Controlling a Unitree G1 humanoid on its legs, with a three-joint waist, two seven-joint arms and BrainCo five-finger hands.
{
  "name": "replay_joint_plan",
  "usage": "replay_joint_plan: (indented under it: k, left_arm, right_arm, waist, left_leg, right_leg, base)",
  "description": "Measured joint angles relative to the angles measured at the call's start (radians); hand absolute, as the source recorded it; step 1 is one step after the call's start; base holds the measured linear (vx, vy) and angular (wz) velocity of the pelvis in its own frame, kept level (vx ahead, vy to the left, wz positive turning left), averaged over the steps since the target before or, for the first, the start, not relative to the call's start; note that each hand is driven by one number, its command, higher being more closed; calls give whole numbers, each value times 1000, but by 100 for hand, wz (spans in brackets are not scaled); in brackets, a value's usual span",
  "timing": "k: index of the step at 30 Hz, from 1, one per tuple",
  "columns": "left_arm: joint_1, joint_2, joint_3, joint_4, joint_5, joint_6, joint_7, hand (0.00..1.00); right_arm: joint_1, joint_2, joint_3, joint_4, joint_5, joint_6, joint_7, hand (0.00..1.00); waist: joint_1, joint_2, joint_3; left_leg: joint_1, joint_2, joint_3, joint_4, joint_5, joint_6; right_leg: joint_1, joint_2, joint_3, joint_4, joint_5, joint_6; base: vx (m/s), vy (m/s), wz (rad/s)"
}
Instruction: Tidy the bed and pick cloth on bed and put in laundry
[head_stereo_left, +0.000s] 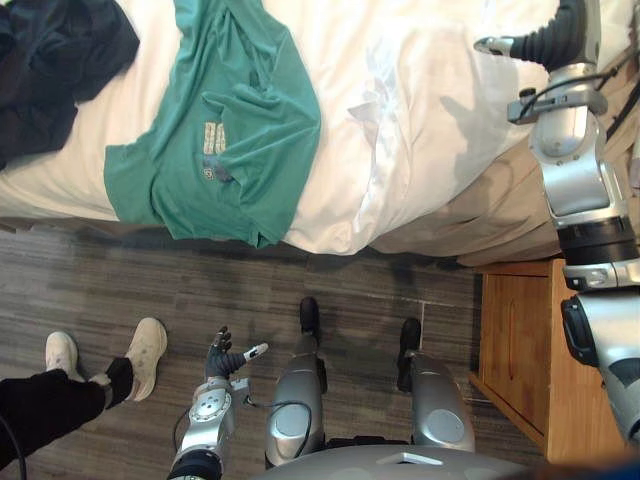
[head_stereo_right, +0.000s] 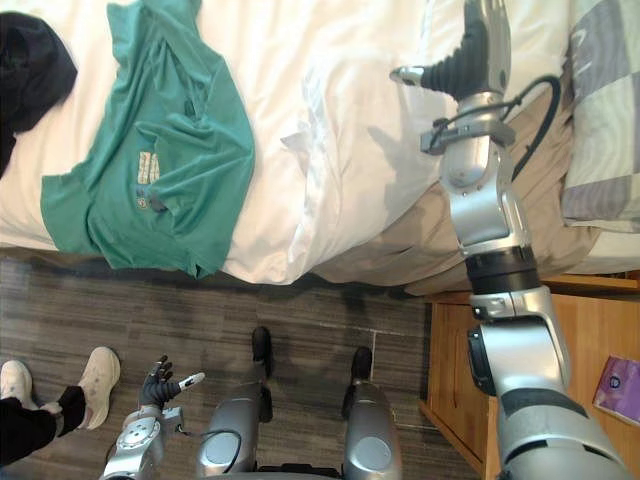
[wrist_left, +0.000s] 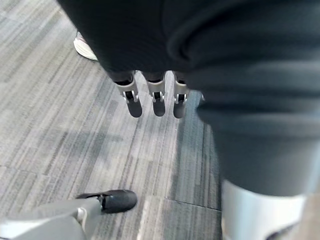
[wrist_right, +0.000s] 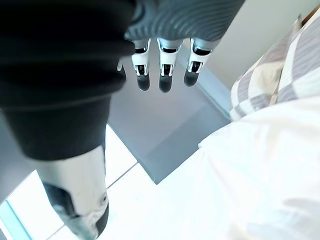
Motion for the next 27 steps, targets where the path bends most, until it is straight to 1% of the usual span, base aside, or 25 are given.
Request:
replay_joint_plan:
  k: [1,3,5,6,9,10,12,15,19,23,25,27]
  left_arm:
    - [-6,3,-5,0,0,0,0,0]
    - [-26,23,-48,-7,0,-3,0,0]
    - [-48,23,-66,-10,-2,-6,0,0]
    - [-59,23,-74,-18,-3,-8,0,0]
    - [-77,23,-77,-26,-12,-21,0,0]
    - [-89,25,-87,-27,-13,-23,0,0]
    - [-106,31,-116,-27,-32,-27,-3,0]
    - [-123,31,-144,-24,-51,-29,-8,0]
    - [-136,27,-163,-35,-55,-37,-9,0]
    - [-134,22,-165,-35,-55,-36,-9,0]
    - [-132,21,-175,-36,-55,-36,-9,0]
    - [-125,20,-174,-36,-53,-35,-9,0]
  right_arm:
    - [-12,0,6,6,0,0,0,0]
    - [-53,0,38,49,0,1,6,0]
    - [-57,0,43,68,0,0,14,0]
    - [-58,0,53,86,0,1,20,0]
    - [-79,0,105,159,0,0,35,0]
    - [-102,0,118,204,0,0,40,100]
    - [-131,0,119,267,1,-4,45,100]
    - [-157,-11,124,345,1,-11,45,100]
    - [-157,-59,126,384,10,-12,46,100]
    - [-115,-60,113,371,14,-11,44,100]
    - [-57,-59,92,333,23,-12,44,100]
    - [58,-53,39,284,53,-13,45,100]
  waist:
    - [0,2,3]
    - [15,8,10]
    - [31,13,14]
    - [36,20,18]
    - [42,31,25]
    - [48,37,28]
    - [54,48,33]
    - [56,55,39]
    - [55,58,40]
    - [56,57,39]
    - [53,55,39]
    - [49,49,39]
  left_leg:
    - [-11,0,-3,5,0,0]
    - [-47,-2,-7,18,0,0]
    - [-71,-5,-8,25,1,2]
    - [-89,-9,-18,35,2,3]
    - [-125,-22,-29,45,9,10]
    - [-143,-24,-31,50,12,11]
    - [-170,-28,-36,51,24,14]
    - [-202,-34,-41,55,35,18]
    - [-218,-51,-55,84,35,19]
    - [-201,-49,-52,82,36,19]
    - [-173,-48,-45,70,38,20]
    - [-111,-44,-35,45,40,20]
  right_leg:
    - [-11,-1,0,7,0,0]
    - [-53,-6,3,37,-1,-1]
    - [-81,-10,9,53,-1,-1]
    - [-93,-14,9,62,-3,-3]
    - [-128,-27,9,88,-16,-1]
    - [-146,-29,10,95,-16,-1]
    - [-174,-33,10,104,-16,-1]
    - [-210,-41,10,127,-17,0]
    - [-226,-67,13,186,-57,7]
    - [-218,-66,19,204,-69,6]
    - [-196,-65,24,199,-69,6]
    - [-137,-59,26,169,-65,9]
  base:
    - [-26,14,14]
    - [-31,13,7]
    - [-27,15,7]
    - [-26,15,14]
    - [-37,12,18]
    - [-53,-2,10]
    - [-58,-4,8]
    - [-53,-3,11]
    - [-39,-25,20]
    - [-23,-37,0]
    - [20,-24,-10]
    - [47,-17,-12]
